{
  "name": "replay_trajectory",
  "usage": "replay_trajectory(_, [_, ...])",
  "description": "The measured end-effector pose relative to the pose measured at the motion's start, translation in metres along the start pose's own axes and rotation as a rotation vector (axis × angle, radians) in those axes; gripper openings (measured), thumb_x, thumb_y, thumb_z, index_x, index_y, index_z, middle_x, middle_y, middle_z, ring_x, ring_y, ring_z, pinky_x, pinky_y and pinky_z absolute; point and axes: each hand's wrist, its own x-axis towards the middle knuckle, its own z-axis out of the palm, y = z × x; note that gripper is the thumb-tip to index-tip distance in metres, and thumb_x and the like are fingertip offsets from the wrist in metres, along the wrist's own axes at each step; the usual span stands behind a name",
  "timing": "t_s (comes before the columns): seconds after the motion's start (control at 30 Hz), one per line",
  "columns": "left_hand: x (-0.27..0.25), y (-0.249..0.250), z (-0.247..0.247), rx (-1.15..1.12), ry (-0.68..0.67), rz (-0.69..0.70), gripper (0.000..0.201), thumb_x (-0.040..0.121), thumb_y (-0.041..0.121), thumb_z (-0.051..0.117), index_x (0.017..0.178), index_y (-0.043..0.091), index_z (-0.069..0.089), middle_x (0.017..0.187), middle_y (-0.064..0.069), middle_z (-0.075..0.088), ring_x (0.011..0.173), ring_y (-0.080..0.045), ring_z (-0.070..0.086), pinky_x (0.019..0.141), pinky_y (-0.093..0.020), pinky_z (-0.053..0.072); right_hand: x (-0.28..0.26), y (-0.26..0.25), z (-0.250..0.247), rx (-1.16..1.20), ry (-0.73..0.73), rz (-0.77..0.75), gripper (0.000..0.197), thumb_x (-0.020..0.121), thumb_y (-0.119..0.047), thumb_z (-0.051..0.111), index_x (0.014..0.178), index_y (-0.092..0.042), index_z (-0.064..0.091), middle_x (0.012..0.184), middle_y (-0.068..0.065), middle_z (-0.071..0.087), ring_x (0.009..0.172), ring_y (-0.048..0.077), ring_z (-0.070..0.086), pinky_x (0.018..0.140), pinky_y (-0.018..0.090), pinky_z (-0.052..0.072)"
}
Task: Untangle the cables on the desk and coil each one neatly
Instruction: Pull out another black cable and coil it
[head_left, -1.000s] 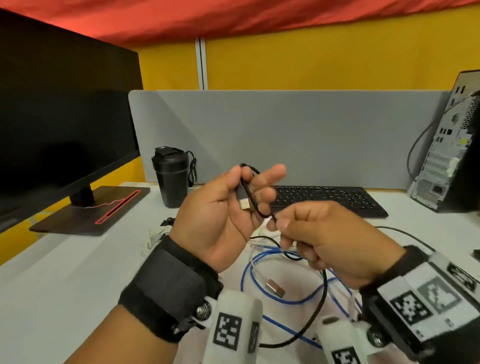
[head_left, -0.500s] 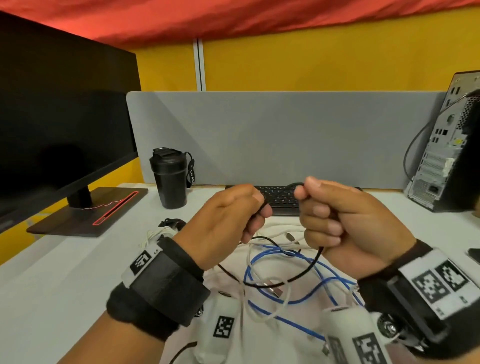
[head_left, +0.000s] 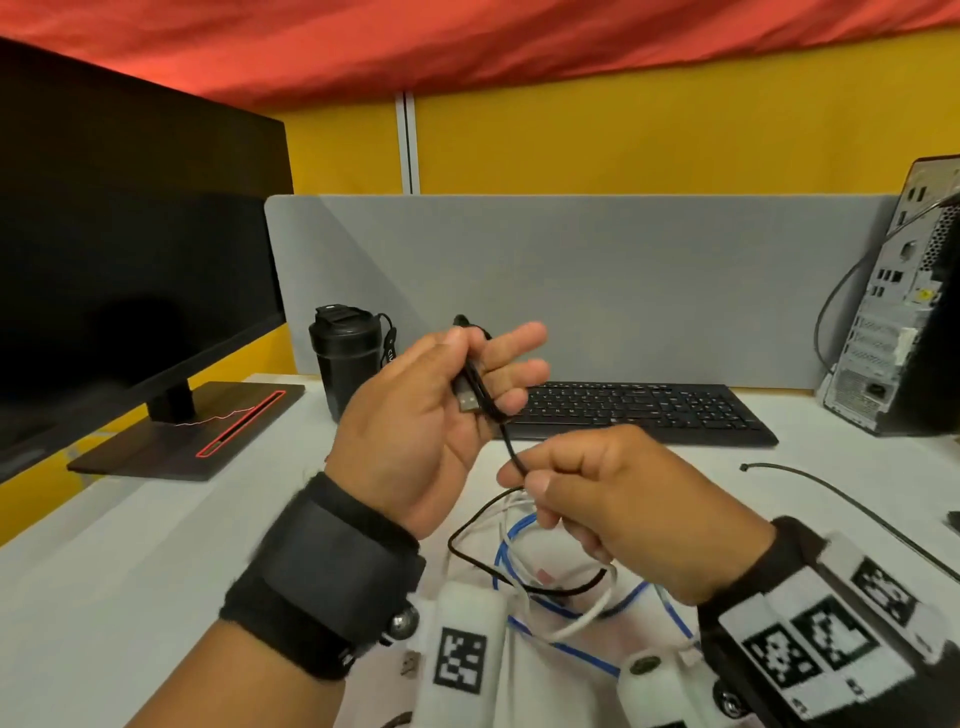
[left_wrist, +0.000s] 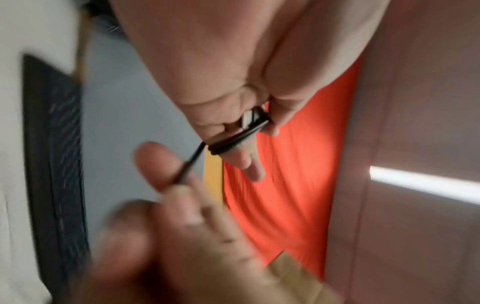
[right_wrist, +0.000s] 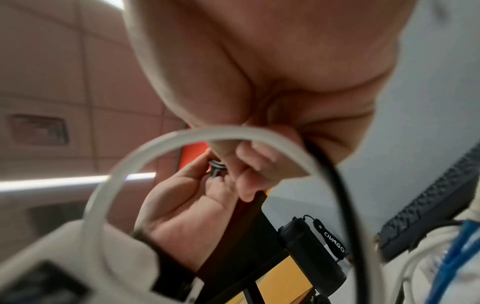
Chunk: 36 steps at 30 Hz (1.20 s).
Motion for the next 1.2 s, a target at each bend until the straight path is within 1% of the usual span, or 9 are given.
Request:
replay_trajectory(0.23, [-0.005,-0.004,-0.014,1.369,-0.118,0.253,0.02,0.105,0.03,0.039,0.097,0.017,0.052,0.092,0.008,0.069,0.08,-0.009,0.065,0.072,-0.037,0.055,0.0,-0.01,-0.006,0.126,0.15,-0.113,0.008,0.084,-0.011,0.071,0.077,-0.01,0.075,0.05,-0.013,0.054,0.043,-0.002,0.046,0.047,0.01,0.036])
replay_trajectory(0.33, [-0.006,0.005,-0.015,1.443,-0.127,0.148,0.026,0.101,0.041,0.039,0.088,0.022,0.051,0.08,0.003,0.062,0.073,-0.018,0.058,0.067,-0.044,0.052,0.006,-0.006,-0.012,0.212,0.28,-0.073,0.01,0.083,-0.013,0.07,0.077,-0.015,0.076,0.055,0.002,0.045,0.049,0.012,0.036,0.047,0.023,0.031])
replay_trajectory(0.5, [-0.008,0.008,-0.015,1.692,-0.167,0.111,0.022,0.095,0.048,0.048,0.085,0.029,0.049,0.079,0.005,0.059,0.069,-0.015,0.055,0.059,-0.035,0.05,0.014,0.004,-0.016,0.2,0.349,-0.044,0.012,0.088,-0.012,0.066,0.08,-0.016,0.075,0.051,-0.009,0.052,0.049,0.008,0.041,0.053,0.027,0.036])
replay_trajectory(0.67, [0.005,0.03,-0.036,1.236,0.345,0.263,0.021,0.098,0.027,0.053,0.084,0.011,0.057,0.077,-0.008,0.057,0.072,-0.031,0.054,0.066,-0.044,0.047,0.018,0.022,-0.024,-0.112,0.36,-0.008,0.013,0.089,-0.019,0.069,0.077,-0.017,0.074,0.051,-0.01,0.054,0.047,0.004,0.046,0.051,0.02,0.045])
replay_trajectory(0.73, [0.005,0.044,-0.044,0.926,0.482,0.271,0.021,0.095,0.024,0.052,0.076,0.015,0.054,0.065,-0.002,0.052,0.057,-0.021,0.049,0.059,-0.041,0.043,0.02,0.027,-0.028,-0.103,0.373,0.035,0.014,0.09,-0.015,0.066,0.078,-0.016,0.074,0.059,-0.003,0.062,0.051,0.01,0.056,0.058,0.028,0.054])
replay_trajectory(0.83, [-0.001,0.049,-0.043,0.509,0.492,0.209,0.015,0.097,0.019,0.051,0.083,0.019,0.056,0.059,0.01,0.05,0.05,-0.006,0.042,0.055,-0.027,0.037,0.021,0.032,-0.027,-0.07,0.323,0.098,0.018,0.092,-0.008,0.061,0.079,-0.014,0.074,0.067,0.002,0.071,0.062,0.016,0.068,0.069,0.033,0.059])
replay_trajectory(1.0, [0.003,0.024,-0.027,0.665,0.349,0.033,0.021,0.097,0.016,0.052,0.076,0.015,0.049,0.06,0.003,0.047,0.05,-0.01,0.037,0.049,-0.026,0.031,0.017,0.024,-0.027,0.239,0.24,0.122,0.024,0.093,-0.032,0.061,0.085,-0.018,0.078,0.086,0.002,0.077,0.082,0.014,0.072,0.069,0.028,0.055])
replay_trajectory(1.1, [0.004,0.01,-0.023,0.677,0.356,-0.037,0.016,0.096,0.013,0.052,0.081,0.011,0.05,0.058,0.002,0.046,0.046,-0.008,0.037,0.047,-0.025,0.03,0.011,0.012,-0.035,0.002,0.373,-0.01,0.026,0.093,-0.044,0.057,0.084,-0.031,0.078,0.082,-0.006,0.075,0.066,0.008,0.066,0.06,0.025,0.048])
replay_trajectory(1.2, [0.006,0.01,-0.032,0.578,0.416,-0.063,0.02,0.097,0.014,0.052,0.077,0.014,0.048,0.059,0.001,0.047,0.047,-0.011,0.035,0.048,-0.027,0.029,0.007,0.004,-0.043,0.23,0.439,-0.162,0.026,0.096,-0.033,0.057,0.083,-0.021,0.076,0.075,0.005,0.072,0.052,0.014,0.057,0.045,0.022,0.044])
